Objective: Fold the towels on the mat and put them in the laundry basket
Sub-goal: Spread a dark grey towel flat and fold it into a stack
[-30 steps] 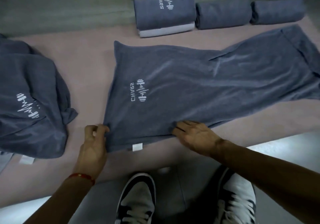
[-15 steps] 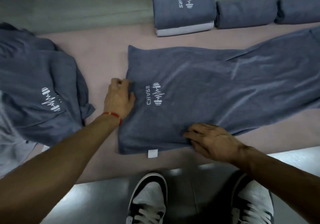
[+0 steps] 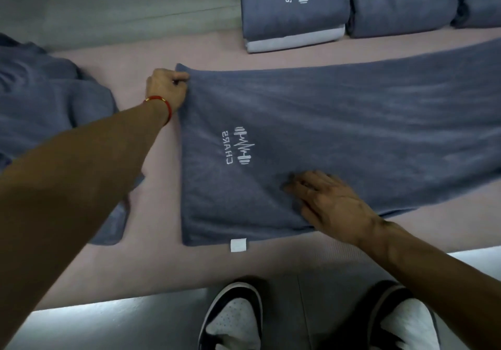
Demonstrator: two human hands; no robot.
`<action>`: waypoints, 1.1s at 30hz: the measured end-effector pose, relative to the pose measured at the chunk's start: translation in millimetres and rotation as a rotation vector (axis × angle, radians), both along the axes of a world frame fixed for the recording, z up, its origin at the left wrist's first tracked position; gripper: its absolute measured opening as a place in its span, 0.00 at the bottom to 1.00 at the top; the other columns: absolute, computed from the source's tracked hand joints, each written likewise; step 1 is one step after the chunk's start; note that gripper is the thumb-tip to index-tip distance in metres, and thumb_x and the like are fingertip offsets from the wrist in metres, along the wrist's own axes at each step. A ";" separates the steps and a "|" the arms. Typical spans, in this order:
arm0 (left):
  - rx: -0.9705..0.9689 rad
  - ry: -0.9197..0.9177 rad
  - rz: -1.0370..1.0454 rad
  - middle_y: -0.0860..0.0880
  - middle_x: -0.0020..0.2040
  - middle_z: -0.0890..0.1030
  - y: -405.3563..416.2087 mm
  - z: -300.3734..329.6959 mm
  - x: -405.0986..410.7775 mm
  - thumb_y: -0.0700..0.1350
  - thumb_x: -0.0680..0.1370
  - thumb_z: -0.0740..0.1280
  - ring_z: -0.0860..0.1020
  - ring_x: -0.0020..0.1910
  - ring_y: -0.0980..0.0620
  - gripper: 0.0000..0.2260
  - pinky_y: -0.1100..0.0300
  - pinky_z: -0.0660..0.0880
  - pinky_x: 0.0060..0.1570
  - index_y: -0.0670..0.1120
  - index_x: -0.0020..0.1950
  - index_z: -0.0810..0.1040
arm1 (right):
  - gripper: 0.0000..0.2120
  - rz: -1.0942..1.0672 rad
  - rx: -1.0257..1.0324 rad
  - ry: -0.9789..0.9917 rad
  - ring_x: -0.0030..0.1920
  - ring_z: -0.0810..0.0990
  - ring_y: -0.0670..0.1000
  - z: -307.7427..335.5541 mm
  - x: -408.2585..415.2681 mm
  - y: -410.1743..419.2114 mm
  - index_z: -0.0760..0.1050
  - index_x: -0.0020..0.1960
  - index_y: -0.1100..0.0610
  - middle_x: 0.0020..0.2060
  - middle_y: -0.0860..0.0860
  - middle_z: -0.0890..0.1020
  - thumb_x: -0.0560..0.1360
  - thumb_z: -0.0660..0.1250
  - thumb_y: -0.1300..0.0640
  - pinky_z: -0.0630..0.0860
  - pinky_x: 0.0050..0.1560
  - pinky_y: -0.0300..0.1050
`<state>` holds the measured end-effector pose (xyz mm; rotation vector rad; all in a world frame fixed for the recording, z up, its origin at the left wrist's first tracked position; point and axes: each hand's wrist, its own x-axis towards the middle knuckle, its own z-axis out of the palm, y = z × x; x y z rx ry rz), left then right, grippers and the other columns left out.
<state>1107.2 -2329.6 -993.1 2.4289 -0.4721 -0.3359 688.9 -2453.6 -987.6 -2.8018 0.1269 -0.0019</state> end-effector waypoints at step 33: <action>0.313 -0.461 -1.043 0.48 0.41 0.76 207.9 13.3 -231.5 0.43 0.72 0.64 0.76 0.40 0.45 0.05 0.51 0.72 0.42 0.49 0.45 0.79 | 0.11 0.211 0.032 0.027 0.45 0.80 0.52 4.3 -18.6 56.6 0.82 0.51 0.52 0.46 0.50 0.81 0.76 0.62 0.52 0.77 0.47 0.46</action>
